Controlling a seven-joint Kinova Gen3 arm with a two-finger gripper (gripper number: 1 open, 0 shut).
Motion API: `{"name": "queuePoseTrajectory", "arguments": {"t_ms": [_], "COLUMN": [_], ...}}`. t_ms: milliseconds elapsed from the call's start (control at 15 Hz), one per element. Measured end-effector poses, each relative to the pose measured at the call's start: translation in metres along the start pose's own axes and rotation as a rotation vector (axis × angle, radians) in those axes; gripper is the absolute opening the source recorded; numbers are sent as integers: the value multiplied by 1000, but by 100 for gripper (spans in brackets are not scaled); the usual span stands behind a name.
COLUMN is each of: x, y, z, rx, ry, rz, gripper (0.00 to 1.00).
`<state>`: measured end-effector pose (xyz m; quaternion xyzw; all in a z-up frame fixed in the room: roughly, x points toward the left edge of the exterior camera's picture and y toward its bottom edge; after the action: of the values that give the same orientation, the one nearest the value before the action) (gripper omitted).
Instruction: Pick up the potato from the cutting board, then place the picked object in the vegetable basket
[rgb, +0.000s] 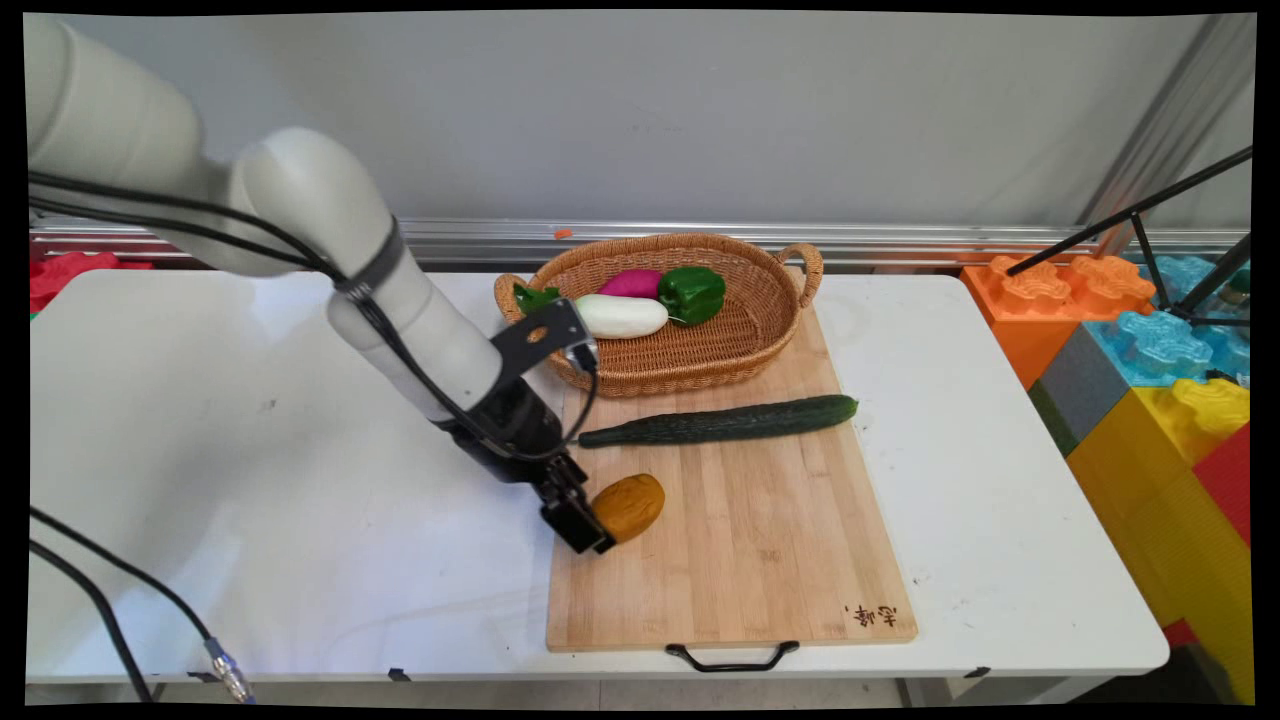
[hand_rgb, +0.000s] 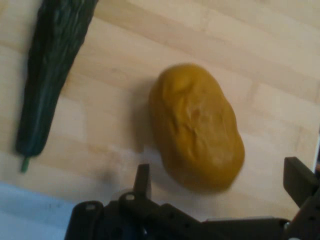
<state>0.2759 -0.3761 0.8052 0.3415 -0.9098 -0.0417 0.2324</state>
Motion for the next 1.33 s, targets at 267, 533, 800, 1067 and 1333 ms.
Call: {"name": "queuePoseTrajectory", "arguments": {"t_ms": [267,533,800,1067,1333], "x": [4,6,12,41,88], "y": [-2,-3,3,14,12], "z": [18,27,21,-2,-24], "rx": [0,18,12,22,72], "ry": [26,50,75,156,254], "rz": [-30,-48,-59,-60,-35], "gripper": [100,0,0,0,0]}}
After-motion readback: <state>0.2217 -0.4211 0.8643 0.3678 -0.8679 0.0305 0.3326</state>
